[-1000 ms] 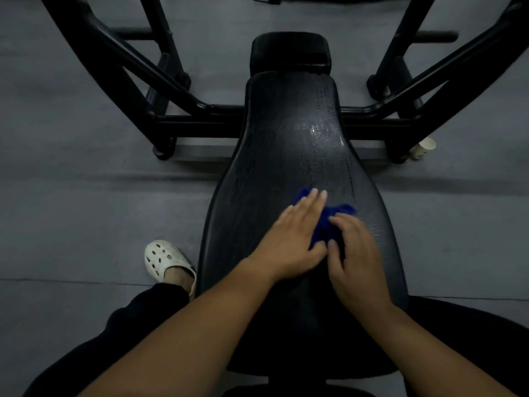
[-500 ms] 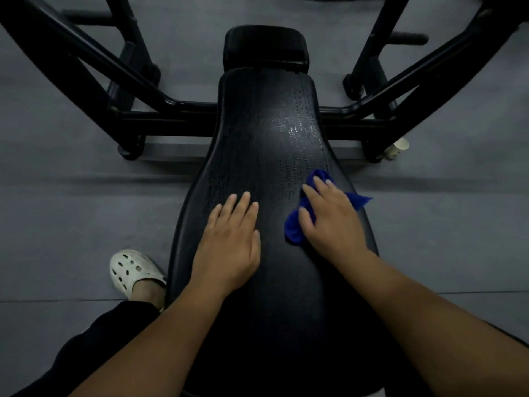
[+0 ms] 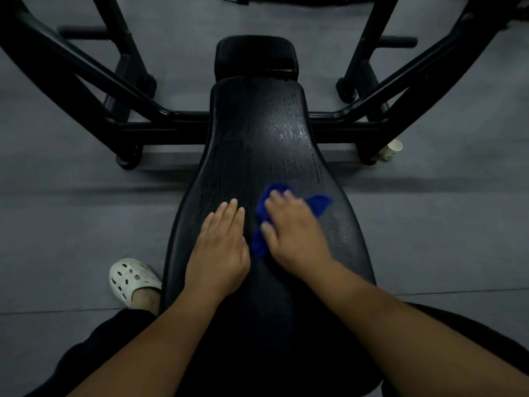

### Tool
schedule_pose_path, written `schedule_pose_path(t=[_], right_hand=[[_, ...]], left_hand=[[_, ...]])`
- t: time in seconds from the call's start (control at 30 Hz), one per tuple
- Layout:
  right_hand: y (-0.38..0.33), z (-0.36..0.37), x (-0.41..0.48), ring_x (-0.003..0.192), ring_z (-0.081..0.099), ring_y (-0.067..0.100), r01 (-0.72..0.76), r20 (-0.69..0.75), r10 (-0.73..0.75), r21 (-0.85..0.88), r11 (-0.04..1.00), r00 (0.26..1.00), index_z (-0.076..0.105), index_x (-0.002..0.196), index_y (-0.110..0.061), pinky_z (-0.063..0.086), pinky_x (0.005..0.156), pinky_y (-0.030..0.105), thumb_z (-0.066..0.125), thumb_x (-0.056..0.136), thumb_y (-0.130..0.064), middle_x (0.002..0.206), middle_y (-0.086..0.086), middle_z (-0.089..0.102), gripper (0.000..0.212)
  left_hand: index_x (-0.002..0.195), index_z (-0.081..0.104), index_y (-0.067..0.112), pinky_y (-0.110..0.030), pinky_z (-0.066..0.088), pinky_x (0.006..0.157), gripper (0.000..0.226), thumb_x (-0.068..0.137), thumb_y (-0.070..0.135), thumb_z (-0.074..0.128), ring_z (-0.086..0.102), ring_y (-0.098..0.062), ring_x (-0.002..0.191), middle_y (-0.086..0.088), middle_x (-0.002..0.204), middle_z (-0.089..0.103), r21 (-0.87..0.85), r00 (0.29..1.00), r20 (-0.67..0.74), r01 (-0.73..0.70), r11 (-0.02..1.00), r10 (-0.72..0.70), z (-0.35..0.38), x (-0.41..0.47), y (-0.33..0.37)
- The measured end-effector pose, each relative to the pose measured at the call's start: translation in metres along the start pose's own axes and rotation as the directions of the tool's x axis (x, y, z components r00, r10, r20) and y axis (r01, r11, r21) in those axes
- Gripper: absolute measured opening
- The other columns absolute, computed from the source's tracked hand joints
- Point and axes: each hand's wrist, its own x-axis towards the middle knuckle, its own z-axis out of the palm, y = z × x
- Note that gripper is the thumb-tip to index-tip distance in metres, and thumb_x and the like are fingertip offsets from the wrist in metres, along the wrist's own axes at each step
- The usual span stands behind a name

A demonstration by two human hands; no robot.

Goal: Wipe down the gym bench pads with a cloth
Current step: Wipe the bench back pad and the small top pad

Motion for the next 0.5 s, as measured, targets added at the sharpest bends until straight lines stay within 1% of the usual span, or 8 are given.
schedule_pose_path(t=[0.07, 0.13, 0.17, 0.2, 0.3, 0.37, 0.43, 0.5], right_hand=[[-0.001, -0.004, -0.037, 0.146, 0.031, 0.025, 0.249, 0.129, -0.245, -0.011, 0.969, 0.961, 0.046, 0.146, -0.013, 0.023, 0.121, 0.042, 0.036, 0.096, -0.044, 0.155, 0.005, 0.04, 0.059], [0.024, -0.012, -0.052, 0.144, 0.035, 0.023, 0.348, 0.167, -0.337, -0.039, 0.937, 0.927, 0.051, 0.144, -0.015, 0.026, 0.119, 0.041, 0.04, 0.095, -0.043, 0.154, 0.004, 0.043, 0.058], [0.036, -0.015, -0.049, 0.143, 0.037, 0.023, 0.307, 0.138, -0.298, -0.048, 0.951, 0.945, 0.052, 0.143, -0.015, 0.03, 0.118, 0.044, 0.041, 0.093, -0.043, 0.153, 0.004, 0.044, 0.058], [0.043, -0.018, -0.042, 0.143, 0.037, 0.024, 0.205, 0.097, -0.201, -0.039, 0.978, 0.975, 0.052, 0.143, -0.015, 0.033, 0.117, 0.046, 0.039, 0.093, -0.044, 0.153, 0.005, 0.044, 0.06], [0.031, -0.017, -0.02, 0.149, 0.026, 0.022, -0.081, 0.026, 0.082, -0.046, 0.996, 0.996, 0.043, 0.149, -0.017, 0.023, 0.122, 0.043, 0.028, 0.094, -0.047, 0.158, 0.003, 0.036, 0.065], [0.024, -0.01, -0.02, 0.151, 0.02, 0.022, -0.103, 0.018, 0.105, -0.061, 0.993, 0.994, 0.037, 0.152, -0.019, 0.017, 0.123, 0.042, 0.026, 0.096, -0.048, 0.161, 0.002, 0.031, 0.064], [0.029, -0.011, -0.021, 0.151, 0.017, 0.022, -0.045, 0.06, 0.049, -0.059, 0.997, 0.997, 0.034, 0.154, -0.02, 0.011, 0.123, 0.039, 0.024, 0.097, -0.05, 0.162, 0.001, 0.027, 0.065], [0.036, -0.016, -0.009, 0.152, 0.016, 0.021, -0.018, 0.082, 0.023, -0.066, 0.998, 0.996, 0.033, 0.154, -0.02, 0.007, 0.122, 0.037, 0.023, 0.095, -0.05, 0.163, 0.0, 0.025, 0.067]], left_hand=[[0.153, 0.034, 0.006, -0.038, 0.011, 0.124, 0.066, 0.093, 0.031, 0.02, 0.021, -0.023, 0.151, -0.011, 0.163, 0.026, 0.005, 1.0, 0.013, 0.004, 1.0, -0.004, -0.002, 0.001, 0.0], [0.15, 0.038, 0.004, -0.04, 0.016, 0.123, 0.065, 0.094, 0.031, 0.022, 0.027, -0.026, 0.15, -0.013, 0.161, 0.03, 0.015, 1.0, 0.016, 0.0, 1.0, 0.0, -0.004, 0.001, 0.001], [0.15, 0.04, 0.004, -0.041, 0.019, 0.122, 0.064, 0.094, 0.031, 0.022, 0.028, -0.027, 0.149, -0.013, 0.16, 0.032, 0.019, 1.0, 0.019, -0.004, 1.0, 0.003, -0.005, 0.0, 0.002], [0.15, 0.04, 0.004, -0.042, 0.02, 0.122, 0.064, 0.094, 0.031, 0.022, 0.028, -0.027, 0.149, -0.013, 0.16, 0.032, 0.02, 1.0, 0.026, -0.004, 1.0, 0.004, -0.007, 0.0, 0.003], [0.149, 0.041, 0.004, -0.043, 0.022, 0.121, 0.065, 0.094, 0.031, 0.02, 0.03, -0.028, 0.148, -0.013, 0.159, 0.034, 0.025, 0.999, 0.034, 0.006, 1.0, -0.007, -0.01, -0.001, 0.004], [0.145, 0.046, 0.003, -0.044, 0.028, 0.119, 0.064, 0.092, 0.031, 0.024, 0.037, -0.03, 0.144, -0.015, 0.155, 0.041, 0.035, 0.999, 0.04, 0.007, 0.999, -0.009, -0.012, 0.002, 0.005], [0.136, 0.056, 0.001, -0.046, 0.039, 0.113, 0.063, 0.087, 0.032, 0.031, 0.049, -0.033, 0.134, -0.018, 0.144, 0.052, 0.058, 0.999, 0.046, -0.009, 0.998, 0.006, -0.016, 0.011, 0.006], [0.129, 0.06, 0.003, -0.045, 0.043, 0.11, 0.06, 0.085, 0.037, 0.036, 0.054, -0.031, 0.123, -0.015, 0.135, 0.058, 0.07, 0.999, 0.042, -0.022, 0.997, 0.019, -0.02, 0.024, 0.004]])
